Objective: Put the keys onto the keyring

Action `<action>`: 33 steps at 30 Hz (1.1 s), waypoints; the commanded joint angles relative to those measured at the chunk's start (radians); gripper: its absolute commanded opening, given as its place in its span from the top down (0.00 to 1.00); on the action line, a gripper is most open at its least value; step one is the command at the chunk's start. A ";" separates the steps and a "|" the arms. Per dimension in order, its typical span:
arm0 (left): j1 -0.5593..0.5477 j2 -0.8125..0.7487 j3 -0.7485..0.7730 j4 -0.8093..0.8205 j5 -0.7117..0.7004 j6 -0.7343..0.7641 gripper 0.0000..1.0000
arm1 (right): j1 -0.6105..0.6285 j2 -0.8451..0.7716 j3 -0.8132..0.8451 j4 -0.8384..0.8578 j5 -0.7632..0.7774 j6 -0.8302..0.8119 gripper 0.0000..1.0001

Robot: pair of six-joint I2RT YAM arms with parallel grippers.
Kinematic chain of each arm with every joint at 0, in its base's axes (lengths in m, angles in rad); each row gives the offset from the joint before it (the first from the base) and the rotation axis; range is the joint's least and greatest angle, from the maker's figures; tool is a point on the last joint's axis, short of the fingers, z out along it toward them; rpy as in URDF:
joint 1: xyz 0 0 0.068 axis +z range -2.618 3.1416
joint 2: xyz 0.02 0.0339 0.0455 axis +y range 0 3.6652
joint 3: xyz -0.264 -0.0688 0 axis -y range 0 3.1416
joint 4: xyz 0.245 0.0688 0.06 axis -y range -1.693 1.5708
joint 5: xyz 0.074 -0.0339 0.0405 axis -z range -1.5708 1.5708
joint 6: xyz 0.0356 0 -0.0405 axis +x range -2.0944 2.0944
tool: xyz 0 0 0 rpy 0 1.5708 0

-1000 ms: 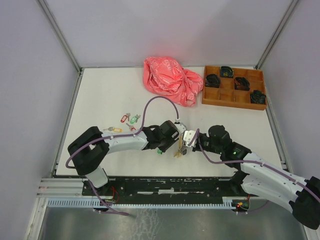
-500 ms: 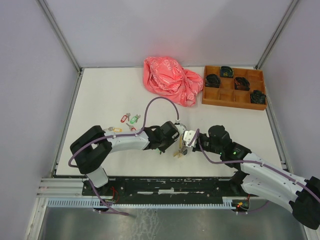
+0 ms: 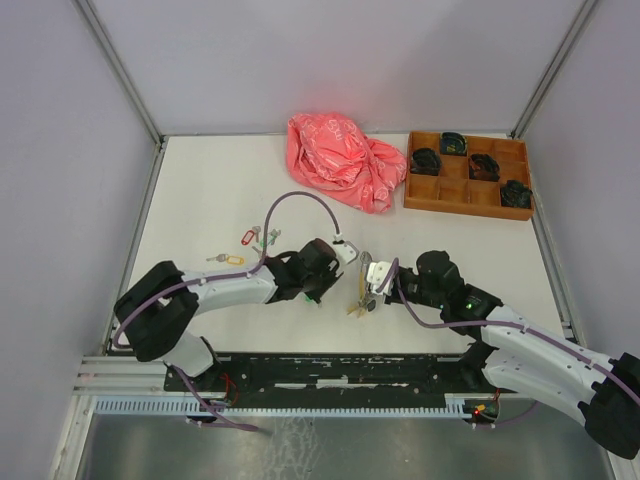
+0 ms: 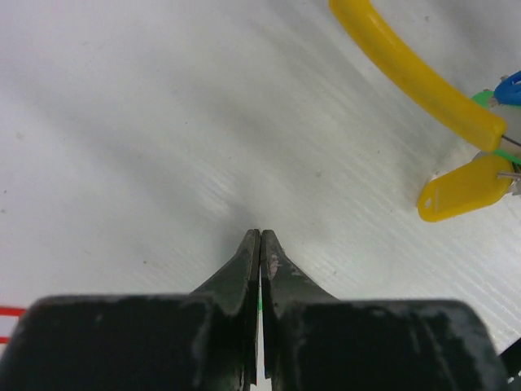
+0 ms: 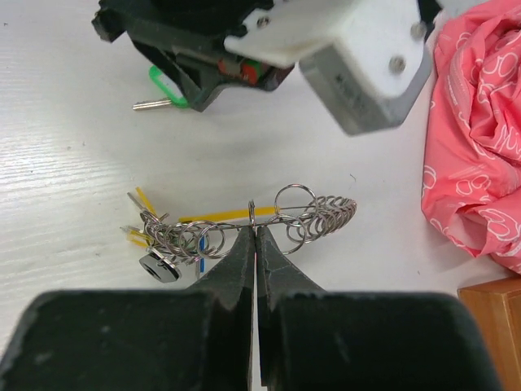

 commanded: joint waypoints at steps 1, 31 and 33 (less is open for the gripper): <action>0.052 -0.104 -0.072 0.142 0.086 -0.053 0.97 | 0.004 -0.011 0.024 0.034 -0.030 0.001 0.99; 0.081 -0.035 0.049 -0.060 0.029 -0.192 0.69 | 0.005 0.014 0.035 0.019 -0.059 -0.004 0.99; 0.079 -0.034 0.054 -0.063 0.030 -0.185 0.69 | 0.004 0.015 0.034 0.021 -0.060 -0.004 0.99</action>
